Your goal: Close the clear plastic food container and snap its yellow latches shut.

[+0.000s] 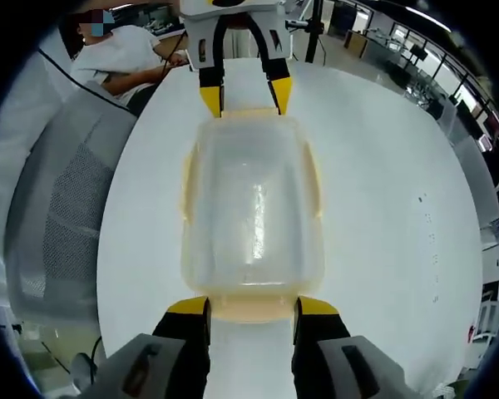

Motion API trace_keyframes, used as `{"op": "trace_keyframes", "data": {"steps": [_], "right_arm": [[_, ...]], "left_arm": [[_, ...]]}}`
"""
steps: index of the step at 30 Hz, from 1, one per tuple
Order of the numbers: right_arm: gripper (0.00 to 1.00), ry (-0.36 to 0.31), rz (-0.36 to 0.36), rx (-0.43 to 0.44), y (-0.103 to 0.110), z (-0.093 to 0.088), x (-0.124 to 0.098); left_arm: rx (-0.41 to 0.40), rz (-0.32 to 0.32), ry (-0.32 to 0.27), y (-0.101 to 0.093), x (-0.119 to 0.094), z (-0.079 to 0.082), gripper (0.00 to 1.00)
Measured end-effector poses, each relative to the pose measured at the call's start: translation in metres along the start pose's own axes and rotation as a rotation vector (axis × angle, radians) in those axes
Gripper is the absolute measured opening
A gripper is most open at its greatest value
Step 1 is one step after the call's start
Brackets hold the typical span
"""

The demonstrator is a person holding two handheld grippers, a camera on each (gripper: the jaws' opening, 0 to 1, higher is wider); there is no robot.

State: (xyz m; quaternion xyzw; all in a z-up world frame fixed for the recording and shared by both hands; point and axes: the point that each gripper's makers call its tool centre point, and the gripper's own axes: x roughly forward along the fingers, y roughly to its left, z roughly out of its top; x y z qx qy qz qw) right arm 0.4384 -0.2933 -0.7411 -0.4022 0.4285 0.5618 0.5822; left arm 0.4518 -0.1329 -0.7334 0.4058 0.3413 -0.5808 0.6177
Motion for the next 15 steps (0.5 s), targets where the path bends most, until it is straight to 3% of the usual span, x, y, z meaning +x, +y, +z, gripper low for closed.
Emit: {"op": "trace_keyframes", "data": {"steps": [15], "right_arm": [[0.36,-0.001,0.014,0.002,-0.0034,-0.0036,0.004]], "left_arm": [[-0.025,-0.011,-0.021,0.0009,0.0063,-0.0012,0.37]]}}
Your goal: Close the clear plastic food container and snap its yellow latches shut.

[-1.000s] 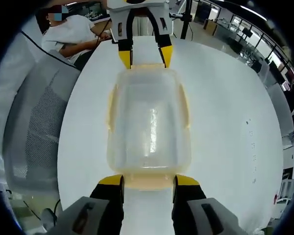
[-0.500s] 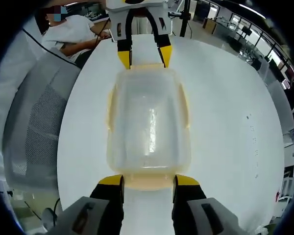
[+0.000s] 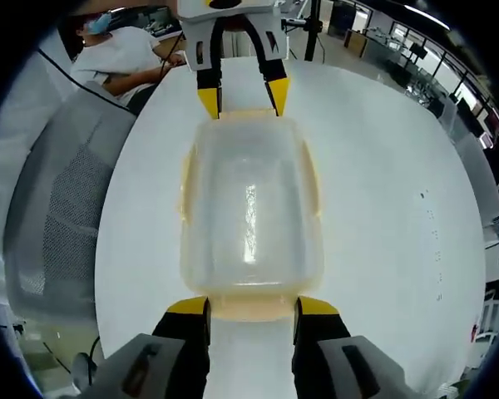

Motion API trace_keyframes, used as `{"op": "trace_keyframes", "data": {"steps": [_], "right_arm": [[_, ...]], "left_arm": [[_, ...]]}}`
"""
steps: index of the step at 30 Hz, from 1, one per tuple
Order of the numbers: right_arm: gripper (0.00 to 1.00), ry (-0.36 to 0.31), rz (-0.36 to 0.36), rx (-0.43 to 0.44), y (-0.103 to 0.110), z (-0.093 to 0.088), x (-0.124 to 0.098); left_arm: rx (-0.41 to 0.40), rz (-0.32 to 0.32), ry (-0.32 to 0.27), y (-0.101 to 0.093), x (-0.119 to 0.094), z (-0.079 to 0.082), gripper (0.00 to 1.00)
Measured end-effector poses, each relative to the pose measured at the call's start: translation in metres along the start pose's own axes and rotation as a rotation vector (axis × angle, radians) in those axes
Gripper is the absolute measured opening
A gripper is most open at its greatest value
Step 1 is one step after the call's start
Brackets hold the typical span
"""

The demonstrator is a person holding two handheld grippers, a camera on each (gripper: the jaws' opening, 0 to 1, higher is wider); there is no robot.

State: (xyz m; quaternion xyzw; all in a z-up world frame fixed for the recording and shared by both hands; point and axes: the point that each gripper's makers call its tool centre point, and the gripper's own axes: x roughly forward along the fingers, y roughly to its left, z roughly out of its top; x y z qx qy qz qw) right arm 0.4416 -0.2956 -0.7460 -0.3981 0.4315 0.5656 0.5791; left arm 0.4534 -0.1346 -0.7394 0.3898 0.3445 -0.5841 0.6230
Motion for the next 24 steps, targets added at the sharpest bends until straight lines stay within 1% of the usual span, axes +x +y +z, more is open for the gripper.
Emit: {"op": "trace_keyframes", "data": {"steps": [7,11,12,14,18,21,23,24], "right_arm": [[0.36,0.005,0.009,-0.015,-0.0031,0.0009,-0.0005],[0.36,0.016,0.015,-0.024,-0.0065,0.0001,-0.0002],[0.36,0.022,0.027,-0.017,-0.0051,-0.0013,0.0009],[0.36,0.023,0.023,-0.03,-0.006,-0.0009,0.0008],[0.37,0.022,0.029,-0.028,-0.0053,-0.0018,0.0011],[0.38,0.013,0.031,-0.015,-0.0039,-0.0012,0.0014],[0.41,0.008,0.018,-0.017,-0.006,-0.0014,0.0019],[0.44,0.008,0.017,-0.015,-0.006,-0.0016,0.0018]], "left_arm": [[-0.019,-0.012,-0.014,0.0001,0.0007,-0.0008,0.37],[-0.014,-0.005,-0.016,0.0007,0.0003,0.0,0.37],[-0.02,-0.011,-0.024,-0.0002,0.001,0.0007,0.37],[-0.026,-0.012,-0.022,-0.0005,0.0023,0.0,0.37],[-0.03,-0.022,-0.024,-0.002,0.0032,-0.0007,0.37],[0.0,-0.023,-0.01,-0.004,0.0043,-0.0027,0.38],[0.002,-0.018,-0.008,-0.0034,0.0045,-0.0032,0.38],[-0.002,-0.018,-0.008,-0.0035,0.0042,-0.003,0.38]]}}
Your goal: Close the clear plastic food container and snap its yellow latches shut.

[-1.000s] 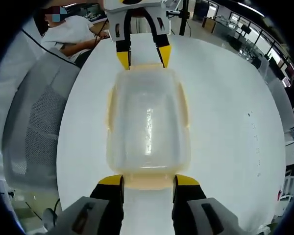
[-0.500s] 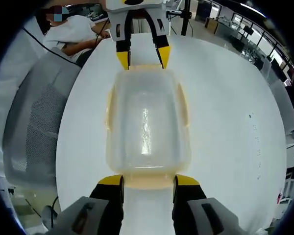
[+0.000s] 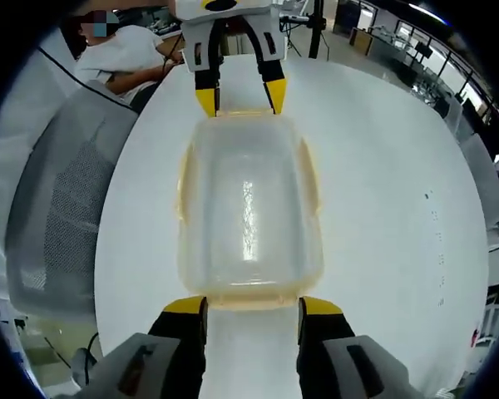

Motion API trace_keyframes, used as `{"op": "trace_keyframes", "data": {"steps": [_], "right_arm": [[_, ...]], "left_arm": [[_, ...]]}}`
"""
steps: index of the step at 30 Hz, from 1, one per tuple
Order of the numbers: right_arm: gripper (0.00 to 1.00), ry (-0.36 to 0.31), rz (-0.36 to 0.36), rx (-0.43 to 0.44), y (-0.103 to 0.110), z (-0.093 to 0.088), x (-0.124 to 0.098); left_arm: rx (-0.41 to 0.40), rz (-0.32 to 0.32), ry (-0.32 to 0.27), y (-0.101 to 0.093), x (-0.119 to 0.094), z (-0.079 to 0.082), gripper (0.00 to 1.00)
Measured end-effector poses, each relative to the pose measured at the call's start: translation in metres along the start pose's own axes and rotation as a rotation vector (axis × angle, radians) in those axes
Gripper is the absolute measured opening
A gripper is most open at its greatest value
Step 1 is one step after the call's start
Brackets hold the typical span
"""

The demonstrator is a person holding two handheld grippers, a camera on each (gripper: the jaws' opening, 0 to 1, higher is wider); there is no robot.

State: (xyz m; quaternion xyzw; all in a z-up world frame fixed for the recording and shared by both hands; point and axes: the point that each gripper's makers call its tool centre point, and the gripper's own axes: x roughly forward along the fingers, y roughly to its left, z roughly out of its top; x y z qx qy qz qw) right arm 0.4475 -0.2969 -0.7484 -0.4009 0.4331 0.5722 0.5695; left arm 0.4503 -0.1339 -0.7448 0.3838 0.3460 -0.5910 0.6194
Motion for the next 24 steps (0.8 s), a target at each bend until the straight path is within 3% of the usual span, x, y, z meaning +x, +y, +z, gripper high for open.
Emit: {"op": "trace_keyframes", "data": {"steps": [3,8,19,24], "right_arm": [[0.5,-0.006,-0.007,0.016,-0.002,0.001,-0.001],[0.52,-0.027,-0.007,0.036,0.0,0.004,-0.006],[0.53,-0.07,-0.006,0.07,0.007,0.011,-0.013],[0.54,-0.132,-0.023,0.17,0.005,0.021,-0.019]], "left_arm": [[-0.018,-0.02,-0.005,-0.003,0.0,0.0,0.42],[-0.049,-0.023,-0.005,-0.003,-0.004,-0.001,0.49],[-0.106,-0.02,-0.038,-0.006,-0.019,0.005,0.49],[-0.192,-0.001,-0.071,-0.002,-0.025,0.012,0.5]]}}
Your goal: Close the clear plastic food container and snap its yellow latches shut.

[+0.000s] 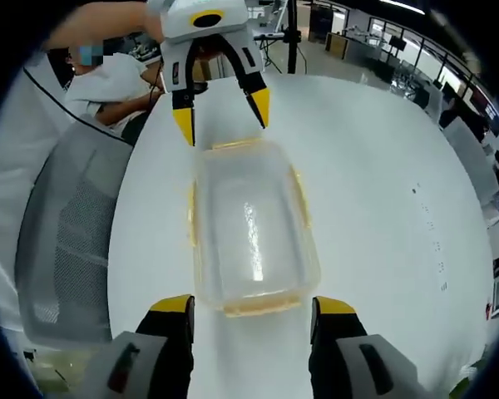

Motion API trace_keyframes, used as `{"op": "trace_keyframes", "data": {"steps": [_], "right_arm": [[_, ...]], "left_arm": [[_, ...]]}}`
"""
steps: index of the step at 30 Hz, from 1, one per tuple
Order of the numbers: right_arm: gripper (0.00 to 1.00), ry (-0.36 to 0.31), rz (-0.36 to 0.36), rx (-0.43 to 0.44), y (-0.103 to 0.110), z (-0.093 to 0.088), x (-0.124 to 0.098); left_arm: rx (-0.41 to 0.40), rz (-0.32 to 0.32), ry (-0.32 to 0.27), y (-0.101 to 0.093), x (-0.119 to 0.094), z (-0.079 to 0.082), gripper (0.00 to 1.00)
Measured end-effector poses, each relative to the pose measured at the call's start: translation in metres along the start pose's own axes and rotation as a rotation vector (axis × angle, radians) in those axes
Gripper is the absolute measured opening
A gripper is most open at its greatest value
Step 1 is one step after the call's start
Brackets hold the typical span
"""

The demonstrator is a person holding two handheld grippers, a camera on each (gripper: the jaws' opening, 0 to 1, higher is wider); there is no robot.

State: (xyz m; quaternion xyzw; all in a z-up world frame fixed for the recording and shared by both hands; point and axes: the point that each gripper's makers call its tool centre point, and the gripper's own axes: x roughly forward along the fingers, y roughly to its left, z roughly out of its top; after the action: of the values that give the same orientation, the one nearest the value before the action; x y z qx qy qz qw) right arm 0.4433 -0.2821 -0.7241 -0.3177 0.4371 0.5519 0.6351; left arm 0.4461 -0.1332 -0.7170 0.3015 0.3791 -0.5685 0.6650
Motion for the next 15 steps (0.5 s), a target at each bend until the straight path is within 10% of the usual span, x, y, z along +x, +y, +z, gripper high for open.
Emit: {"op": "trace_keyframes", "data": {"steps": [15], "right_arm": [[0.49,-0.026,-0.156,0.301,-0.016,-0.002,0.0]], "left_arm": [[-0.289,0.107,-0.023,0.007,0.004,0.002,0.52]]}}
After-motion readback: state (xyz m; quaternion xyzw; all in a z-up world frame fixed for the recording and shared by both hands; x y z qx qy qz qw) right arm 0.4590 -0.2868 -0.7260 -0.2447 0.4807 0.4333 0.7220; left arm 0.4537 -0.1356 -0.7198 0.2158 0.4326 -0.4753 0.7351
